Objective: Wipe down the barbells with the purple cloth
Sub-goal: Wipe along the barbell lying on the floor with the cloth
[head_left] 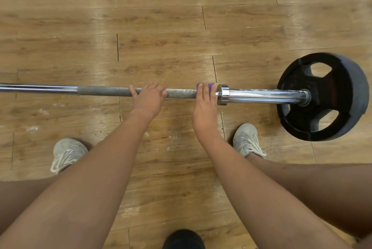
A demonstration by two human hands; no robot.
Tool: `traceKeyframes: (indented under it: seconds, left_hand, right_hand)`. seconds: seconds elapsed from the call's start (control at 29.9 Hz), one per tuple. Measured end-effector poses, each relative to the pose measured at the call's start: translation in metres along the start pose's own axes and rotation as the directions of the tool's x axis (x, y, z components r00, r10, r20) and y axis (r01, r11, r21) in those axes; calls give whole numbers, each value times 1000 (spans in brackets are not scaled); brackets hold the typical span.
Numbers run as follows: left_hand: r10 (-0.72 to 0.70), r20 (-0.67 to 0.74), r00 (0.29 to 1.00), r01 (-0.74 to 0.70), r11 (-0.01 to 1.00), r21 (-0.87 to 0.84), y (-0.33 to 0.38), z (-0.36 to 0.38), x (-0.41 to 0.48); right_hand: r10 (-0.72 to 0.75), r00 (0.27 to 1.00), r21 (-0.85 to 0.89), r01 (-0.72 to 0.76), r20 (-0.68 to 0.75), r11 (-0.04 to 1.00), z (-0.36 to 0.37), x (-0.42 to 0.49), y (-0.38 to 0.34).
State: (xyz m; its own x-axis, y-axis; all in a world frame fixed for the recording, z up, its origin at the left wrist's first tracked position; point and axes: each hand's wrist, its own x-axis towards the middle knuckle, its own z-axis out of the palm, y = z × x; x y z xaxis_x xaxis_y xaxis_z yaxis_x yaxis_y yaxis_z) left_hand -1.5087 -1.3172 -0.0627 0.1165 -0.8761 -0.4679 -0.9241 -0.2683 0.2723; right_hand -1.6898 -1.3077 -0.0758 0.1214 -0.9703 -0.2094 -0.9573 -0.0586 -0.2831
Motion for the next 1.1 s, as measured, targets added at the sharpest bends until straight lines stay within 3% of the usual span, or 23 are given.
traceKeyframes:
  seconds: [0.17, 0.37, 0.54, 0.74, 0.94, 1.1]
  left_hand:
    - [8, 5, 1000, -8, 1000, 0, 0, 4, -7]
    - [12, -37, 999, -13, 1000, -23, -5, 15, -18]
    - [10, -40, 999, -11, 1000, -24, -7, 25, -31]
    - [10, -49, 999, -12, 999, -32, -9, 34, -46]
    - [17, -69, 998, -20, 999, -48, -11, 42, -61]
    - [9, -75, 997, -13, 998, -57, -9, 43, -73]
  right_hand:
    - [-83, 996, -3, 83, 22, 997, 11, -18, -11]
    - [130, 991, 99, -128, -20, 987, 9, -23, -7]
    - [-14, 998, 73, 9, 67, 997, 18, -41, -21]
    - [109, 994, 93, -111, 32, 989, 10, -45, -7]
    - [-22, 996, 57, 17, 87, 998, 15, -66, -6]
    - [111, 991, 77, -117, 68, 990, 10, -71, -13]
